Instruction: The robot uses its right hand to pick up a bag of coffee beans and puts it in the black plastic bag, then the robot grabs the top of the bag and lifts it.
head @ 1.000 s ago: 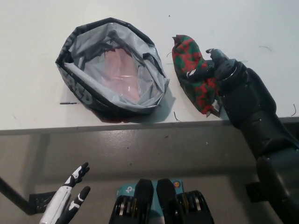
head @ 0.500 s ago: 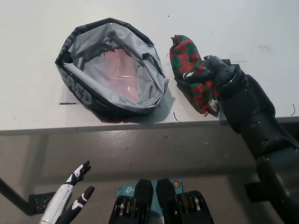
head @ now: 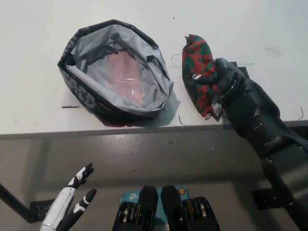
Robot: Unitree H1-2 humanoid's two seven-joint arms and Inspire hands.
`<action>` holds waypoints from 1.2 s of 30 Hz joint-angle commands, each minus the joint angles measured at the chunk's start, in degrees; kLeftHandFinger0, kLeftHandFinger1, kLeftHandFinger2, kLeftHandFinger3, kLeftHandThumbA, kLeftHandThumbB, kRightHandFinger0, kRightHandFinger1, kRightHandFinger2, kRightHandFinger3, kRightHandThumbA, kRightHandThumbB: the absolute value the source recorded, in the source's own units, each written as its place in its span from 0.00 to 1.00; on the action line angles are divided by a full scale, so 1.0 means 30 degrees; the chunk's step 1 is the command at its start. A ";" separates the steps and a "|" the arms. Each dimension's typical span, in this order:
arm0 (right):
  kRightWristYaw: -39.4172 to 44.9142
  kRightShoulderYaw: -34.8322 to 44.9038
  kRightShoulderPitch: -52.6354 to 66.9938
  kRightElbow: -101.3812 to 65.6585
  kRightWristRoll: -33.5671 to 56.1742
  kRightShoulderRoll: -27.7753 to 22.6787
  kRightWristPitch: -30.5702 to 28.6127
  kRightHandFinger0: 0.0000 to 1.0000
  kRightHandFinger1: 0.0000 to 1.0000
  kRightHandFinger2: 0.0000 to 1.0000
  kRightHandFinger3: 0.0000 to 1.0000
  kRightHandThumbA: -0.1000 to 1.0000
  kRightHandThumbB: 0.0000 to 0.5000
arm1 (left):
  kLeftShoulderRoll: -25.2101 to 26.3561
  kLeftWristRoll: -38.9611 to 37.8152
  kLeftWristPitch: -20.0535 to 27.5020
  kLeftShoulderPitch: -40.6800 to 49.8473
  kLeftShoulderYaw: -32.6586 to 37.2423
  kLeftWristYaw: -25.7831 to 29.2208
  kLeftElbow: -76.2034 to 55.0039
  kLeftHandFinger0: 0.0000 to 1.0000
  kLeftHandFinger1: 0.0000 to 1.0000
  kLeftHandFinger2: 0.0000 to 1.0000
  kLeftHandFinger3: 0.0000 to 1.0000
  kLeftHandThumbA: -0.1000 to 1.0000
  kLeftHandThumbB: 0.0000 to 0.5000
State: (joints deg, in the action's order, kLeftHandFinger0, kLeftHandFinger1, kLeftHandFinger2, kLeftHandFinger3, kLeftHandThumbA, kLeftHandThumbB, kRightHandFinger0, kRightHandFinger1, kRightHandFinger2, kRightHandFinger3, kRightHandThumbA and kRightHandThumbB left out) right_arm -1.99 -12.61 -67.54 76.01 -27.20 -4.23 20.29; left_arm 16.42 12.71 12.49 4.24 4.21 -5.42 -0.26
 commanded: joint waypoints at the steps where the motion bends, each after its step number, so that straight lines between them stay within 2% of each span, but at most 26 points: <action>1: 0.0132 0.0918 0.0991 0.0845 0.1703 0.0158 -0.0338 0.00 0.05 0.25 0.85 0.15 0.47 | 0.0430 -0.0333 0.0859 -0.0303 -0.0241 -0.0108 -0.0151 1.00 1.00 1.00 1.00 0.97 0.43; 3: -0.0031 0.1518 0.1074 0.0834 0.2200 0.0107 -0.0668 0.00 0.00 0.15 0.86 0.08 0.46 | 0.0435 -0.0298 0.0850 -0.0305 -0.0240 -0.0107 -0.0133 1.00 1.00 1.00 1.00 0.97 0.42; 4: -0.0076 0.2651 0.1247 0.0725 0.3224 -0.0015 -0.1172 0.00 0.00 0.12 0.85 0.04 0.38 | 0.0443 -0.0174 0.0938 -0.0297 -0.0243 -0.0035 -0.0060 1.00 1.00 1.00 1.00 0.97 0.40; 5: -0.0075 0.2926 0.1279 0.0710 0.3444 -0.0036 -0.1293 0.00 0.00 0.13 0.85 0.02 0.36 | 0.0442 -0.0144 0.0969 -0.0291 -0.0248 -0.0010 -0.0035 1.00 1.00 1.00 1.00 0.98 0.39; 6: -0.0277 0.4638 0.1330 0.0685 0.4896 -0.0054 -0.1430 0.00 0.04 0.29 1.00 0.00 0.32 | 0.0425 -0.0200 0.0996 -0.0275 -0.0258 -0.0015 0.0012 1.00 1.00 1.00 1.00 0.98 0.38; 7: -0.0334 0.5404 0.1352 0.0675 0.5523 -0.0058 -0.1508 0.00 0.05 0.33 1.00 0.00 0.32 | 0.0414 -0.0241 0.1000 -0.0267 -0.0263 -0.0025 0.0035 1.00 1.00 1.00 1.00 0.98 0.38; 9: -0.0123 0.8515 0.1566 0.0606 0.8172 -0.0125 -0.2341 0.00 0.10 0.51 1.00 0.00 0.31 | 0.0397 -0.0356 0.0876 -0.0222 -0.0265 -0.0098 0.0007 1.00 1.00 1.00 1.00 0.97 0.39; 10: 0.0396 1.0821 0.1710 0.0608 1.0186 -0.0188 -0.2836 0.00 0.08 0.52 1.00 0.00 0.31 | 0.0391 -0.0366 0.0854 -0.0192 -0.0265 -0.0099 0.0026 1.00 1.00 1.00 1.00 0.97 0.39; 11: 0.1497 1.2620 0.1816 0.0654 1.1768 -0.0277 -0.3084 0.00 0.05 0.49 1.00 0.00 0.26 | 0.0389 -0.0267 0.0881 -0.0186 -0.0264 -0.0041 0.0040 1.00 1.00 1.00 1.00 0.98 0.38; 12: 0.1767 1.3069 0.1828 0.0673 1.2017 -0.0294 -0.3140 0.00 0.04 0.51 1.00 0.00 0.25 | 0.0387 -0.0243 0.0889 -0.0191 -0.0264 -0.0024 0.0047 1.00 1.00 1.00 1.00 0.98 0.38; 13: 0.2131 1.4163 0.1781 0.0731 1.2921 -0.0331 -0.2993 0.00 0.01 0.49 0.94 0.00 0.23 | 0.0372 -0.0227 0.0813 -0.0183 -0.0269 -0.0016 0.0021 1.00 1.00 1.00 1.00 0.99 0.39; 14: 0.2306 1.4888 0.1728 0.0777 1.3447 -0.0348 -0.2867 0.00 0.01 0.44 0.62 0.04 0.37 | 0.0360 -0.0226 0.0756 -0.0177 -0.0276 -0.0012 0.0003 1.00 1.00 1.00 1.00 1.00 0.41; 15: 0.3100 1.6500 0.1608 0.0833 1.4734 -0.0426 -0.2582 0.00 0.00 0.44 0.53 0.00 0.15 | 0.0371 -0.0120 0.0717 -0.0174 -0.0281 0.0028 -0.0006 1.00 1.00 1.00 1.00 1.00 0.41; 17: 0.3148 1.8702 0.1320 0.0893 1.6331 -0.0566 -0.1719 0.00 0.00 0.43 0.28 0.01 0.09 | 0.0312 -0.0003 0.0793 -0.0135 -0.0277 0.0144 0.0040 1.00 1.00 1.00 1.00 1.00 0.39; 18: 0.3171 1.9118 0.1273 0.0919 1.6560 -0.0596 -0.1576 0.00 0.00 0.45 0.31 0.02 0.07 | 0.0303 0.0000 0.0800 -0.0134 -0.0276 0.0152 0.0045 1.00 1.00 1.00 1.00 1.00 0.39; 20: 0.3213 2.0588 0.1143 0.0986 1.7392 -0.0624 -0.1366 0.00 0.00 0.52 0.76 0.00 0.14 | 0.0284 0.0015 0.0871 -0.0113 -0.0269 0.0183 0.0099 1.00 1.00 1.00 1.00 1.00 0.37; 21: 0.3292 2.1365 0.1043 0.1007 1.7835 -0.0641 -0.1116 0.00 0.00 0.55 0.90 0.00 0.16 | 0.0271 0.0050 0.0859 -0.0094 -0.0268 0.0205 0.0109 1.00 1.00 1.00 1.00 1.00 0.36; 22: 0.3384 2.1880 0.0971 0.1001 1.8174 -0.0635 -0.0961 0.00 0.00 0.59 1.00 0.00 0.16 | 0.0275 0.0060 0.0867 -0.0080 -0.0272 0.0213 0.0115 1.00 1.00 1.00 1.00 1.00 0.35; 30: 0.4622 2.4918 0.0621 0.0662 1.9454 -0.0318 -0.0682 0.00 0.05 0.66 1.00 0.00 0.19 | 0.0265 0.0240 0.1010 0.0051 -0.0294 0.0360 0.0270 1.00 1.00 1.00 1.00 1.00 0.35; 33: 0.4989 2.5787 0.0595 0.0613 1.9808 -0.0209 -0.0352 0.00 0.07 0.67 1.00 0.00 0.15 | 0.0228 0.0116 0.1202 0.0141 -0.0297 0.0367 0.0389 1.00 1.00 1.00 1.00 1.00 0.34; 36: 0.5264 2.6159 0.0563 0.0486 1.9694 -0.0069 -0.0203 0.00 0.10 0.67 1.00 0.00 0.17 | 0.0230 0.0065 0.1094 0.0280 -0.0279 0.0297 0.0355 1.00 1.00 1.00 1.00 1.00 0.35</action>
State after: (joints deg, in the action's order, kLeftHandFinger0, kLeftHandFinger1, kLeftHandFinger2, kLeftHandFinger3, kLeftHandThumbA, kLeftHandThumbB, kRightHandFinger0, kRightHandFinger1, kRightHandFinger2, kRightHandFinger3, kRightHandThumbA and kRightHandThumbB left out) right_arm -0.15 48.99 -64.94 75.92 4.46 -7.52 14.34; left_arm 16.31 12.98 12.70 4.00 4.24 -5.43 1.26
